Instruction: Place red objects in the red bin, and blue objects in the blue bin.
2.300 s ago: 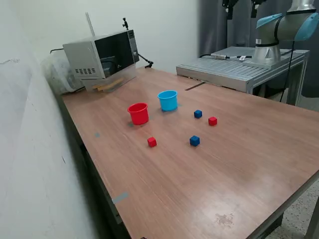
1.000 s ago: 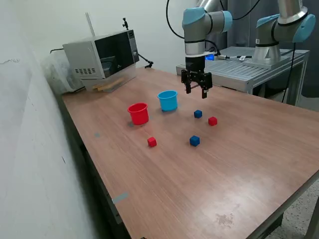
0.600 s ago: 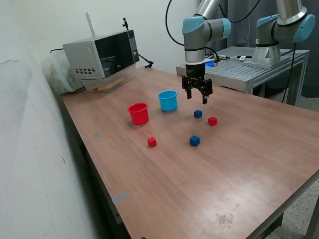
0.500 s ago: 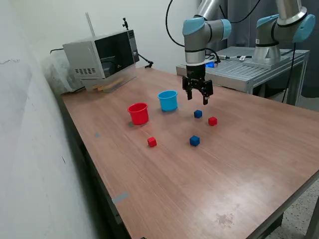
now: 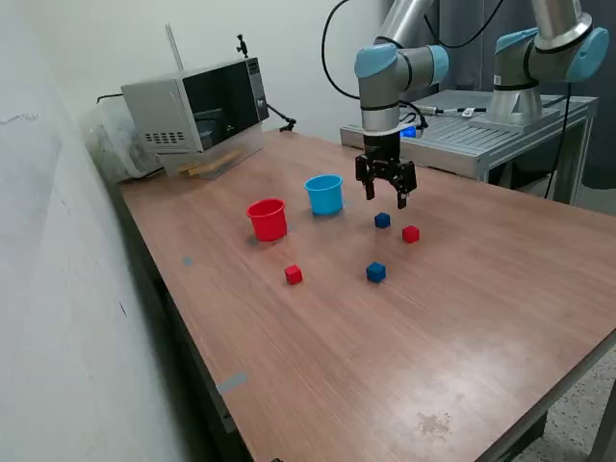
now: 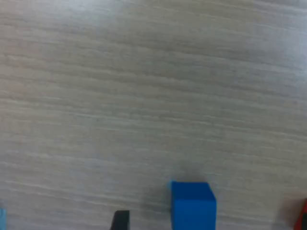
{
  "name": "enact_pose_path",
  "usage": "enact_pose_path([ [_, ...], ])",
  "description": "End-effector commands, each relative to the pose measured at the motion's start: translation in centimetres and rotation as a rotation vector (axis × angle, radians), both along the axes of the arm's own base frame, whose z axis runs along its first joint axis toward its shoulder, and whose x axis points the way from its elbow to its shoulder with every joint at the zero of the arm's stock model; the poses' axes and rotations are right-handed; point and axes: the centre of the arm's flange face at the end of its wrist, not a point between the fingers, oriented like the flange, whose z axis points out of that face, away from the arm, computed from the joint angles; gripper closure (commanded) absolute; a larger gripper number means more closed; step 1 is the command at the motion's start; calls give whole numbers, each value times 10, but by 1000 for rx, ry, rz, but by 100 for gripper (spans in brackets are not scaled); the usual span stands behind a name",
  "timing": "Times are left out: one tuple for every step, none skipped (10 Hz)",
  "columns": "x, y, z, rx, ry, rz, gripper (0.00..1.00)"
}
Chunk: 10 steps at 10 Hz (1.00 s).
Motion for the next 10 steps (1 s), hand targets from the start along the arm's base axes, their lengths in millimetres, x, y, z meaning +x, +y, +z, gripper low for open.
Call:
enact_pose_path([
  [-2, -4, -4, -4, 5, 18, 0],
  [-1, -5, -11, -5, -5, 20, 0],
  [-2, -5, -16, -5, -10, 23, 0],
  [-3, -5, -20, -4, -10, 37, 0],
  [-3, -5, -21, -4, -10, 38, 0],
  [-3, -5, -26, -5, -17, 44, 0],
  [-3, -4, -28, -5, -20, 55, 0],
  [-5, -2, -27, -5, -18, 57, 0],
  [-7, 0, -26, -4, -15, 58, 0],
  [-8, 2, -28, -4, -16, 63, 0],
])
